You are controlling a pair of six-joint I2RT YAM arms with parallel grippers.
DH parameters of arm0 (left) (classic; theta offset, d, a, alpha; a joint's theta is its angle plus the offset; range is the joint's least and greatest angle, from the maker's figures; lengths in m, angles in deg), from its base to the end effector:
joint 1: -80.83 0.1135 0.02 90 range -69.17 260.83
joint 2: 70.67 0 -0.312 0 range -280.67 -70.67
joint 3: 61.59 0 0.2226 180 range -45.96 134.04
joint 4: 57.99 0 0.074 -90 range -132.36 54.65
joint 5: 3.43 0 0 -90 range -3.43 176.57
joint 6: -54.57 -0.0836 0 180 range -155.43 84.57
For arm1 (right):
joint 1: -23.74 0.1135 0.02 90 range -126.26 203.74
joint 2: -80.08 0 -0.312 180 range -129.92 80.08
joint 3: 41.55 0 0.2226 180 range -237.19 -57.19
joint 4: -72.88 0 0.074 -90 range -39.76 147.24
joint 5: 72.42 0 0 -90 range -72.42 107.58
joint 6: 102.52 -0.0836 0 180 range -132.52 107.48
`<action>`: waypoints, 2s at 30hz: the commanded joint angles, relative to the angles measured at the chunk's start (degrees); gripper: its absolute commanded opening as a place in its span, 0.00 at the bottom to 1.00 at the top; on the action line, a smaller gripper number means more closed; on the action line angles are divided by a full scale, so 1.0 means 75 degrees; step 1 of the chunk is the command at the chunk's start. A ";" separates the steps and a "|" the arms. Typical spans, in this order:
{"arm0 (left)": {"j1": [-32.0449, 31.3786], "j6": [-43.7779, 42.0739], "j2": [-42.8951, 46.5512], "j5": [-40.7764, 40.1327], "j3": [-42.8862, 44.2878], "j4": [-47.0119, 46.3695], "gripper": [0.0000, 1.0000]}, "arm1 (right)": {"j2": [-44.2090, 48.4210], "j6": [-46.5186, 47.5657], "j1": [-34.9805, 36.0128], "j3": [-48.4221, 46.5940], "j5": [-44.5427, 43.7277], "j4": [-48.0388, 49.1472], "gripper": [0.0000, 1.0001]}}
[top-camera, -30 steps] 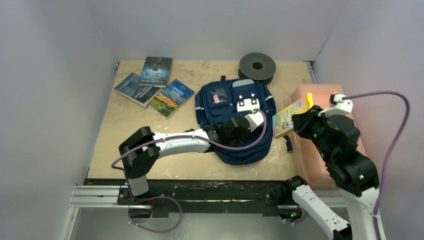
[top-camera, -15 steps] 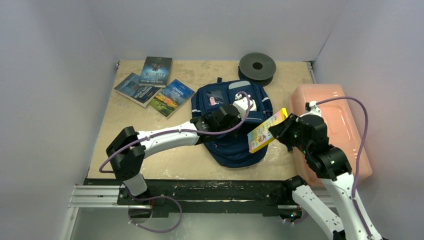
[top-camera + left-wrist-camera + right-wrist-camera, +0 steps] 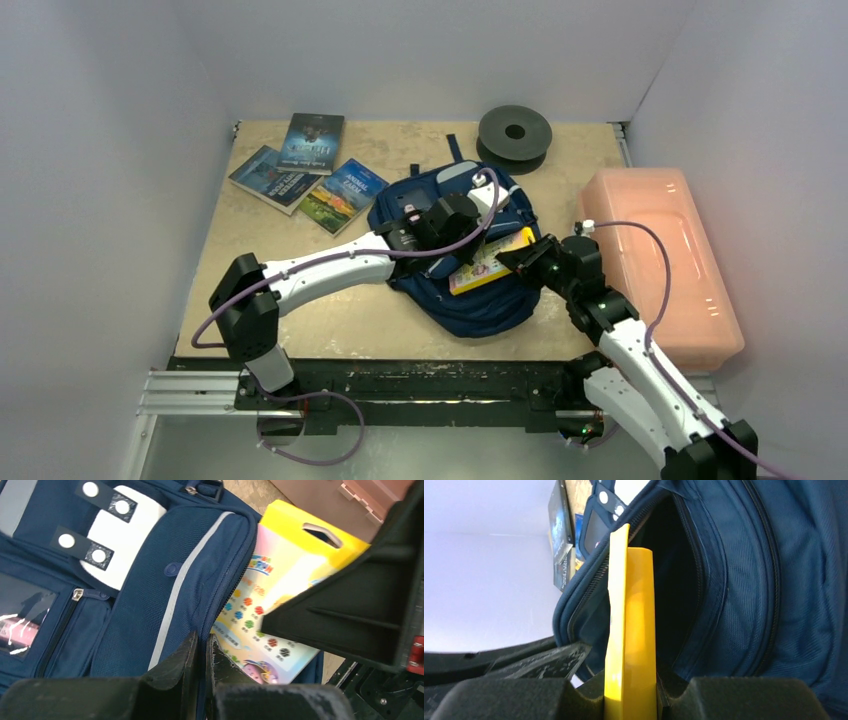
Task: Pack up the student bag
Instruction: Place the stationery in the student bag.
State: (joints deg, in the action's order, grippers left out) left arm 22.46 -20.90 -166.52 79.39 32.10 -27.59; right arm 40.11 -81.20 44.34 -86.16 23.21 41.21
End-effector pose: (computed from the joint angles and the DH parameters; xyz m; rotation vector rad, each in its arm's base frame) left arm 0.2221 -0.3407 0.3310 0.7496 2.0649 -0.6039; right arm 0.1308 0.0579 0.2605 0.8414 2.0501 1.0307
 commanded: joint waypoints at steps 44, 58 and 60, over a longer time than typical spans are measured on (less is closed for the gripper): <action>-0.0029 -0.0729 0.0144 0.1593 0.0232 -0.0940 0.00 | -0.2169 0.5480 -0.0591 -0.2478 -0.0727 -0.1712 0.69; 0.1859 0.2766 0.3000 0.1946 -0.2316 0.0386 0.61 | -0.1972 0.5654 0.2168 -0.3048 -0.0468 -0.1755 0.74; 0.2468 0.3831 0.3579 0.1765 -0.3078 0.0862 0.61 | -0.2552 0.4280 0.2858 -0.2759 -0.0336 -0.1153 0.73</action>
State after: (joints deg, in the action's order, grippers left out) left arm 35.23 -6.81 -147.88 94.41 16.87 -26.17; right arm 28.35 -39.46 57.63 -108.39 17.63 24.75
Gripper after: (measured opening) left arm 0.610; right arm 0.735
